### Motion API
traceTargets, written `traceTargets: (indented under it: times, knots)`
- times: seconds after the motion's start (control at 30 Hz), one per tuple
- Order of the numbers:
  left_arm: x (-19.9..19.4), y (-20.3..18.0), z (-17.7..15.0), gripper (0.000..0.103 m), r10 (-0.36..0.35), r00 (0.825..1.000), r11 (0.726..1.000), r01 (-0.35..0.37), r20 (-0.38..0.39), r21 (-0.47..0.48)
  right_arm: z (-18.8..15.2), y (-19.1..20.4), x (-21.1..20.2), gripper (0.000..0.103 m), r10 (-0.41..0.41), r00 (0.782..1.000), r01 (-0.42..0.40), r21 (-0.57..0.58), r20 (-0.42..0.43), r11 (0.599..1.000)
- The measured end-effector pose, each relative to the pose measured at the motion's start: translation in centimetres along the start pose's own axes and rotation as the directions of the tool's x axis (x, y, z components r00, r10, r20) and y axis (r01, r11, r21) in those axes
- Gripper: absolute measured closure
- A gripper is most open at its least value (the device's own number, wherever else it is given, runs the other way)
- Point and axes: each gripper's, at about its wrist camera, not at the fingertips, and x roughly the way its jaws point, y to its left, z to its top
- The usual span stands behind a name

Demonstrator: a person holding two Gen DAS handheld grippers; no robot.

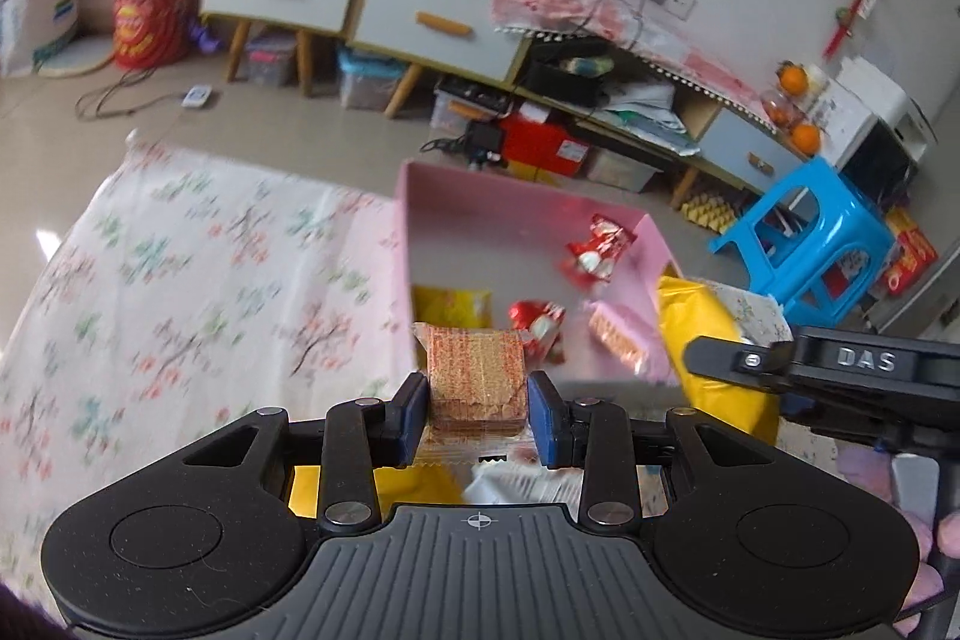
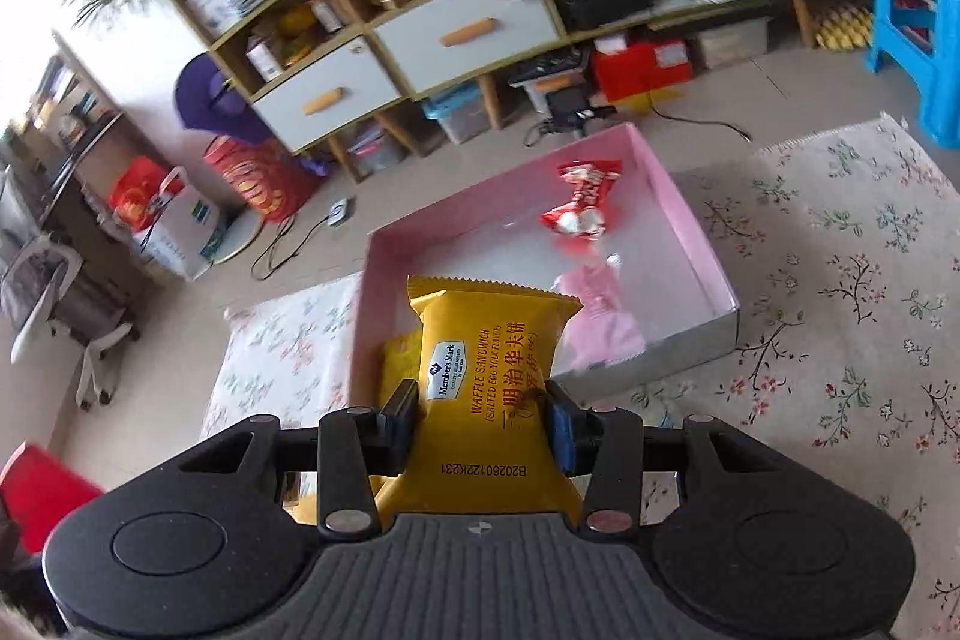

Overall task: Organize snacks
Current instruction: 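Lift the wafer square with the left gripper while the right carries the waffle bag toward the box, then lower both held snacks into the box and open both grippers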

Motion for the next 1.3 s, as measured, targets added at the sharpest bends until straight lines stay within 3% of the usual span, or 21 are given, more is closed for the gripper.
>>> traceTargets:
  times: [0.4,0.63,1.0,1.13,1.3]
  knots:
    - [6.9,-2.5,3.4,0.07,0.036,0.996,0.994,-0.044,0.08,0.099,3.4,-3.0,3.5,0.071,-0.064,0.996,0.064,-0.004,0.068,0.998]
    - [10.6,-4.5,3.9,0.07,0.105,0.987,0.96,-0.133,0.125,0.246,3.9,-4.1,6.0,0.071,-0.089,0.992,0.099,-0.103,0.094,0.99]
    - [13.8,-5.0,3.9,0.07,0.091,0.99,0.955,-0.117,0.106,0.272,3.8,-5.2,6.7,0.069,-0.09,0.988,0.107,-0.141,0.126,0.984]
    - [13.8,-5.0,3.9,0.067,0.089,0.991,0.955,-0.113,0.101,0.273,3.9,-5.4,6.6,0.064,-0.095,0.985,0.112,-0.118,0.144,0.987]
    - [13.1,-4.8,4.0,0.048,0.095,0.991,0.96,-0.115,0.092,0.255,4.0,-5.2,6.0,0.05,-0.093,0.984,0.108,-0.094,0.15,0.99]
